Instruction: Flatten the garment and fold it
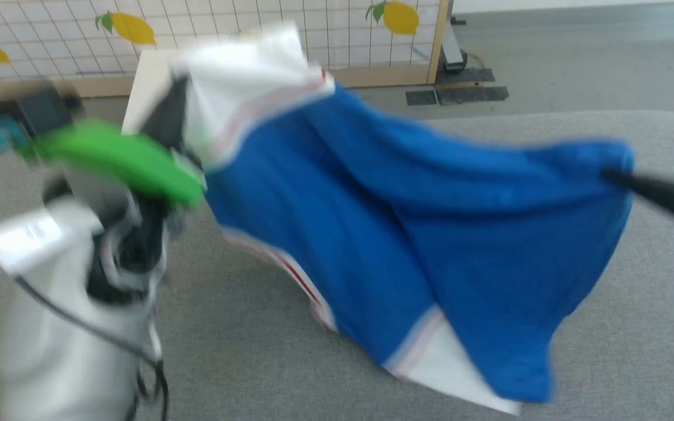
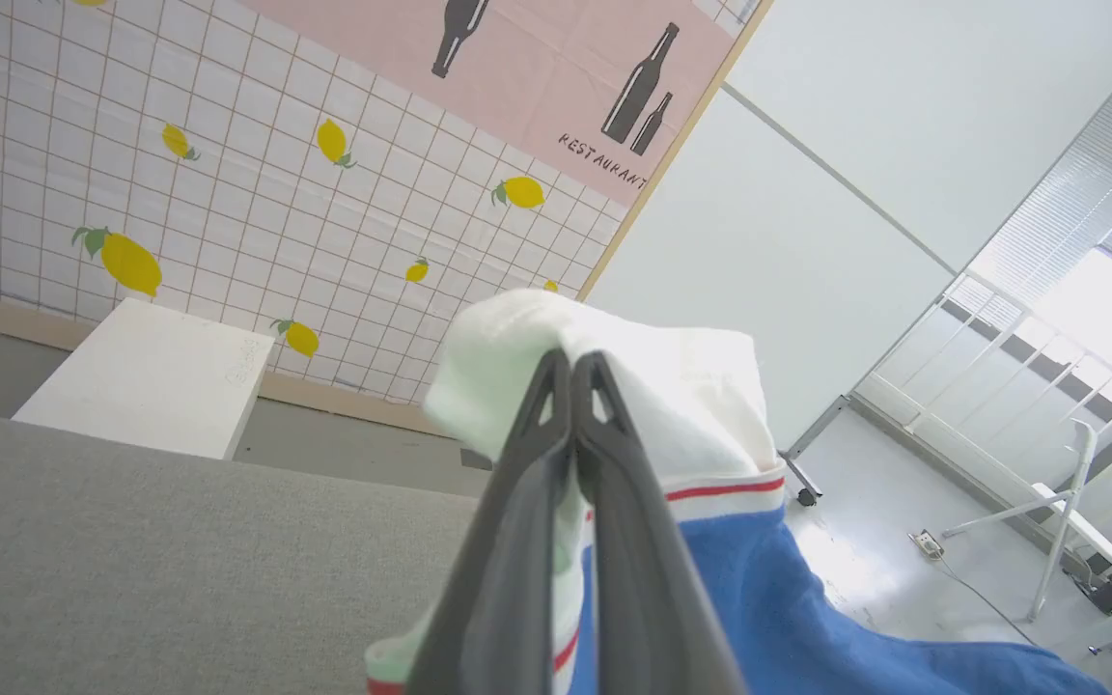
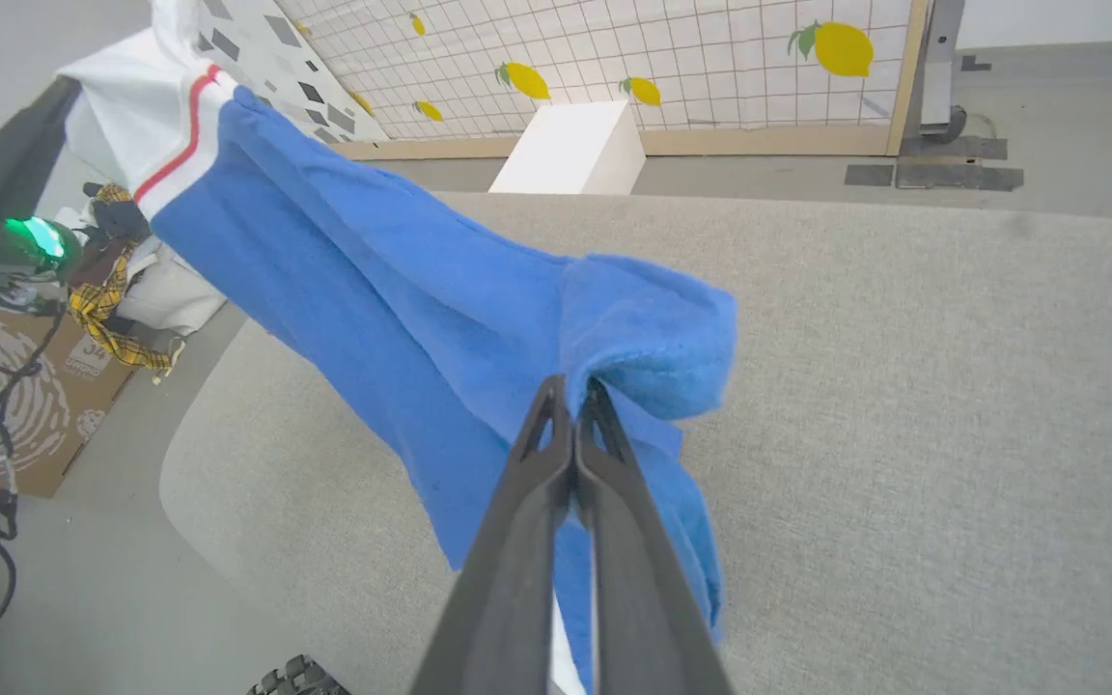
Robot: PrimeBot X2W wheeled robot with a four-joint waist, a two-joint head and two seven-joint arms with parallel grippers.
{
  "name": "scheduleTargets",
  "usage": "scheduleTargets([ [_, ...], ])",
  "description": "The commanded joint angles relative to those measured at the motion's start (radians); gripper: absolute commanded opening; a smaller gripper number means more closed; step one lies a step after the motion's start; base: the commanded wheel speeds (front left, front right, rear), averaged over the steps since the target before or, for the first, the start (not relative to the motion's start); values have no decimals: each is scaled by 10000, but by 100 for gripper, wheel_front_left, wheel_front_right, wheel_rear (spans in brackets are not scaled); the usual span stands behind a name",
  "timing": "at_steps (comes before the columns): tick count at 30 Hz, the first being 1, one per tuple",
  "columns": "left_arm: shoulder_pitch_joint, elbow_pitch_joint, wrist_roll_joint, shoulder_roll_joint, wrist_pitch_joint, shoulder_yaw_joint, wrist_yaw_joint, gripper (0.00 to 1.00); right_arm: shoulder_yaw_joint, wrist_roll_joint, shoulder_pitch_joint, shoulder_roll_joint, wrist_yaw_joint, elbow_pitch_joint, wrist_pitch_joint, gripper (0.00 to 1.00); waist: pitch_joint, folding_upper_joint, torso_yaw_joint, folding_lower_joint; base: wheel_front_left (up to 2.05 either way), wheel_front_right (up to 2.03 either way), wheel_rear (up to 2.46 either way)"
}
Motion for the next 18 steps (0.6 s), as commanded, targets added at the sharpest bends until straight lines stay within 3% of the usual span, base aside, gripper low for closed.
scheduleTargets([
  [1,-831,312,2,25,82,45,-71,0,2,-132,-723,38,-11,226,228,0,373,0,39,1,0,0,0],
  [5,-3380,1640,220,-67,211,85,-3,0,142,-866,-3025,158,-11,1070,627,0,1122,0,-13,1,0,0,0],
  [9,-5698,3189,653,-149,44,164,361,0,285,-1684,-5158,620,-11,2108,441,0,1965,0,-156,1,0,0,0],
  [18,-9960,5273,1652,-613,-1617,412,1122,0,592,-3343,-9413,1558,-11,4443,-2319,0,3660,0,-477,1,0,0,0],
])
